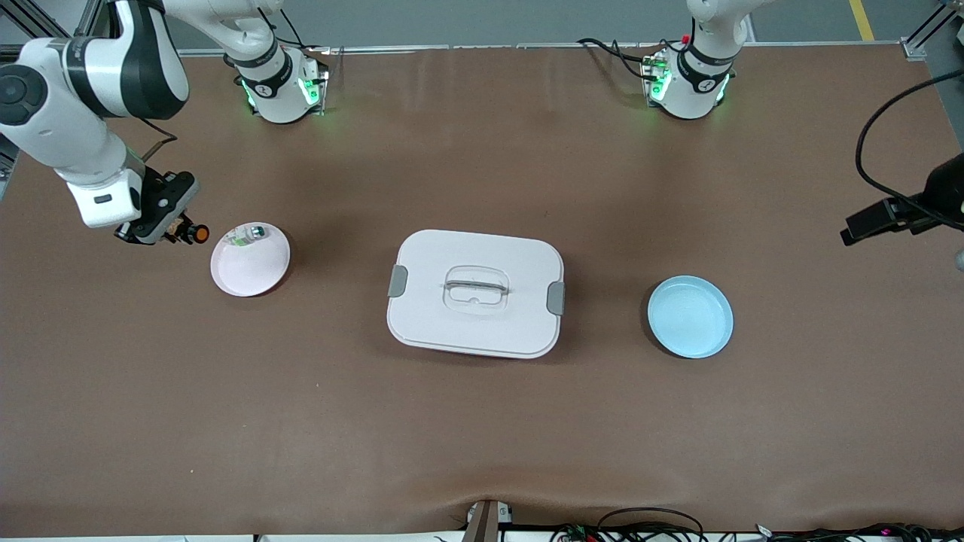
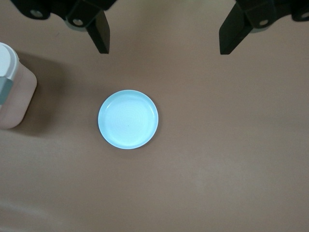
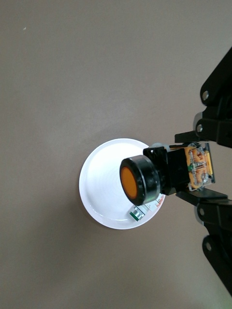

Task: Transfer orange switch to right arm and place
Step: 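Move the held switch over the white dish with the right gripper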

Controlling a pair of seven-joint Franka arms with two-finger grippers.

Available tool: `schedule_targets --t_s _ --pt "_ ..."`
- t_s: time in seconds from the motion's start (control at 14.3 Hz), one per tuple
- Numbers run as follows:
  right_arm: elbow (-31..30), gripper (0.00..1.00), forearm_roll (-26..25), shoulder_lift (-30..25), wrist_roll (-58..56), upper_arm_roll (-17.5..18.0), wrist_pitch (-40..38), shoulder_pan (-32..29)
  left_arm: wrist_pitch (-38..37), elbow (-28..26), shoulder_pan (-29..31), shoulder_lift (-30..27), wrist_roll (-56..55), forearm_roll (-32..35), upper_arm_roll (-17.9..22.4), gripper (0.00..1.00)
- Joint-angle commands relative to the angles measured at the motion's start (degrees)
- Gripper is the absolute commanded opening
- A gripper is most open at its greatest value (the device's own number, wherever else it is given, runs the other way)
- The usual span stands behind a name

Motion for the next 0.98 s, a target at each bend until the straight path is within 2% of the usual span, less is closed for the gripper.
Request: schedule_targets --t_s 0.0,0.21,0.35,0.7,0.91 --pt "-2.1 0.0 -1.1 1.3 -2.7 0.9 2.2 -1.6 -0.9 -2.2 -6.5 -3.5 1.2 -0.3 6.3 1.0" --pt "-2.1 0.0 -1.1 4.4 -3.1 0.9 2.8 -2.7 0.6 -8.3 -9.8 -8.8 1.7 0.0 7.6 1.0" --pt "-2.1 0.04 -1.1 7.4 -5.2 0.9 4.9 -3.1 0.9 -11.3 -13.7 -12.0 1.7 0.1 11.0 1.0" --pt "-2.1 0.04 -1.2 13.6 -9.3 0.9 9.1 -4.1 1.4 -17.1 -17.5 -17.2 1.9 -0.7 14.7 1.0" --pt "-2.1 0.03 -2.4 16.8 -9.2 0.9 10.6 -4.0 1.8 -17.6 -17.7 -17.5 2.4 -1.6 16.6 1.0"
